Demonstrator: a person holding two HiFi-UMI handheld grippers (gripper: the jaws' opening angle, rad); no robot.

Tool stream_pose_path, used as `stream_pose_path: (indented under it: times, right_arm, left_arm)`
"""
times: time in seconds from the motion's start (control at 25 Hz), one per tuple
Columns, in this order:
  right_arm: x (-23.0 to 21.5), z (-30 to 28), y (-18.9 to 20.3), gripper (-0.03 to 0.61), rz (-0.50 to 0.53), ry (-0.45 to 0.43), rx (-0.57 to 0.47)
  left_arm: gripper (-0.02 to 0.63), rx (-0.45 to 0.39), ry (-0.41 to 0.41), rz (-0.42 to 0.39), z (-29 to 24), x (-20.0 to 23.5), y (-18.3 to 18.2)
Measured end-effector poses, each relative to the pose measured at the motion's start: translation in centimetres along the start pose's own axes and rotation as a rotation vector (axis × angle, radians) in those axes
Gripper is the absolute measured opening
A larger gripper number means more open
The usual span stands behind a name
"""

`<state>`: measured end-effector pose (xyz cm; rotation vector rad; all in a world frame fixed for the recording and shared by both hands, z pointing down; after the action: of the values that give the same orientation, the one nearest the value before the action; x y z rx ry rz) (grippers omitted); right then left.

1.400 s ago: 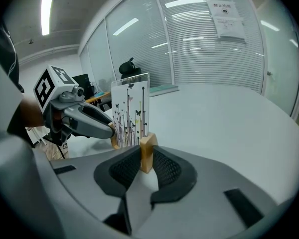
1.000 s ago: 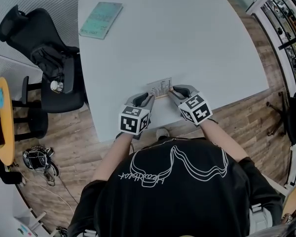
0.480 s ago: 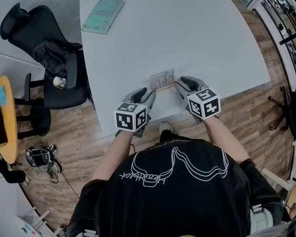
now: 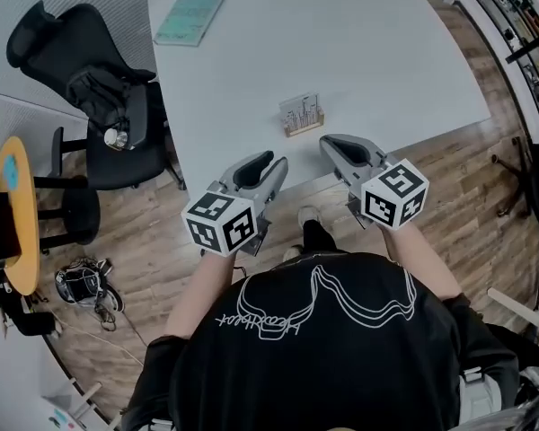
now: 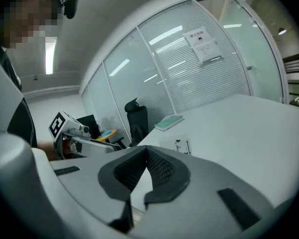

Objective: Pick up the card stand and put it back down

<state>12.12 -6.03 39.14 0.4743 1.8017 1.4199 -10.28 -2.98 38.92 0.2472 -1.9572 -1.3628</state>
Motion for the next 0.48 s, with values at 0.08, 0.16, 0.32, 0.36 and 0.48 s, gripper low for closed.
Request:
stream_pose_path:
  times: [0.08, 0.16, 0.32, 0.36, 0.48]
  right_arm:
    - [1.7, 1.0, -0.7, 0.011, 0.01, -0.037, -0.021]
    - [3.1, 1.9, -1.2, 0.009, 0.014, -0.083, -0.041]
    - [5.3, 2.9, -1.8, 0.009, 0.008, -0.188, -0.056]
    - [5.8, 3.0, -1.9, 0.009, 0.007, -0.201, -0.056]
    - [7.0, 3.7, -2.0, 0.009, 0.034, -0.21, -0.036]
  left_arm:
    - [0.122, -0.032, 0.028, -0.004, 1.4, -1.2, -0.7]
    - [0.098, -0.066, 0.062, -0.008, 2.4, -2.4, -1.2]
    - [0.041, -0.065, 0.119, -0.049, 3.4, -4.0, -2.1]
    - [0.033, -0.051, 0.128, -0.073, 3.5, -4.4, -2.1]
    - [0.02, -0.042, 0.161, -0.12, 4.2, -5.5, -2.2]
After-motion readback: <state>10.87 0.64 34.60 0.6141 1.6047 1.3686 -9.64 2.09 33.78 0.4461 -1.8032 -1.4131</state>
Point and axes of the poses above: the fingertips, and each gripper's own axes: z backward along the fingers, x to its left, y out of its underside, the point moved 10 cm from there along z, backward along the fingers, and after that the axes turned 13 degrees about -x, right-handed, at the moved point
